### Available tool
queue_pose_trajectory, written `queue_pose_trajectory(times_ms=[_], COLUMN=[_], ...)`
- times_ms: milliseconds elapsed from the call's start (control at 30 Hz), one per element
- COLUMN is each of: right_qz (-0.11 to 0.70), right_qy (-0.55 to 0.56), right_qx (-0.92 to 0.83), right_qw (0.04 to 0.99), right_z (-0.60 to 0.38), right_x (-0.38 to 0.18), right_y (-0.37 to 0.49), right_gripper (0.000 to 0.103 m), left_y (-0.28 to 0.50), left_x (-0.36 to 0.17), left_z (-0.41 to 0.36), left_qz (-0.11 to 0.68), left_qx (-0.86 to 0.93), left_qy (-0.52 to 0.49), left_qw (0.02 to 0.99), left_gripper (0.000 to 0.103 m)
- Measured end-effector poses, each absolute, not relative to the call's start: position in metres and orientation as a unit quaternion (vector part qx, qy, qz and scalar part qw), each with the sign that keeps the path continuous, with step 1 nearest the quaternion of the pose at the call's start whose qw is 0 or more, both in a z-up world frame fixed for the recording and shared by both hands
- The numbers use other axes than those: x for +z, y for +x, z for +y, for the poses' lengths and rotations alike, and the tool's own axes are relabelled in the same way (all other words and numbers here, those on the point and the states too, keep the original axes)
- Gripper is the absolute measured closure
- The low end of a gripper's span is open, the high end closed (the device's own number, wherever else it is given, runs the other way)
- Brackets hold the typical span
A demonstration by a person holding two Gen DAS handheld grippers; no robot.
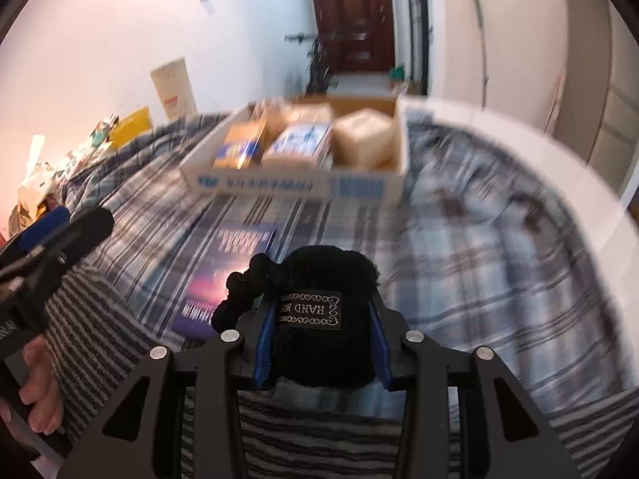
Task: Organize objects
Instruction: 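Grasp the black pouch with the right gripper, then grasp the purple cigarette box with the left gripper while the right gripper holds the black pouch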
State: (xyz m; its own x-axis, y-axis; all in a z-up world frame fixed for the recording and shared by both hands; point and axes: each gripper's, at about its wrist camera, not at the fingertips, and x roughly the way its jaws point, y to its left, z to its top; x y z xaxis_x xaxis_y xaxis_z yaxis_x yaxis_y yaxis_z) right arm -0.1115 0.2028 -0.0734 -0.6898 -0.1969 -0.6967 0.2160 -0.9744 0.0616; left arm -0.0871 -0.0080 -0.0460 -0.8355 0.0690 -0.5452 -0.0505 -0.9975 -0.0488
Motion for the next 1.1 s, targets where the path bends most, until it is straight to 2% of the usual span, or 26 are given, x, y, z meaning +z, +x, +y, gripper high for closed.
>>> queue_pose_trajectory(times_ms=[300, 500, 700, 1100], right_qz=[0.005, 0.003, 0.005, -0.025], right_qy=[0.337, 0.314, 0.28, 0.302], right_qx=[-0.938, -0.947, -0.959, -0.952], right_qw=[0.077, 0.061, 0.032, 0.05], right_z=[0.232, 0.245, 0.258, 0.273], right_x=[-0.045, -0.036, -0.027, -0.044], right_y=[-0.109, -0.113, -0.116, -0.125], right_gripper=[0.063, 0.063, 0.062, 0.062], left_y=[-0.08, -0.086, -0.113, -0.137], left_x=[-0.038, -0.032, -0.041, -0.075], left_z=[-0.002, 0.016, 0.044, 0.065], left_qz=[-0.014, -0.016, 0.004, 0.018], left_qx=[0.959, 0.947, 0.927, 0.909], left_qy=[-0.282, -0.316, -0.372, -0.414], left_qw=[0.034, 0.052, 0.049, 0.039], left_gripper=[0.0, 0.0, 0.0, 0.0])
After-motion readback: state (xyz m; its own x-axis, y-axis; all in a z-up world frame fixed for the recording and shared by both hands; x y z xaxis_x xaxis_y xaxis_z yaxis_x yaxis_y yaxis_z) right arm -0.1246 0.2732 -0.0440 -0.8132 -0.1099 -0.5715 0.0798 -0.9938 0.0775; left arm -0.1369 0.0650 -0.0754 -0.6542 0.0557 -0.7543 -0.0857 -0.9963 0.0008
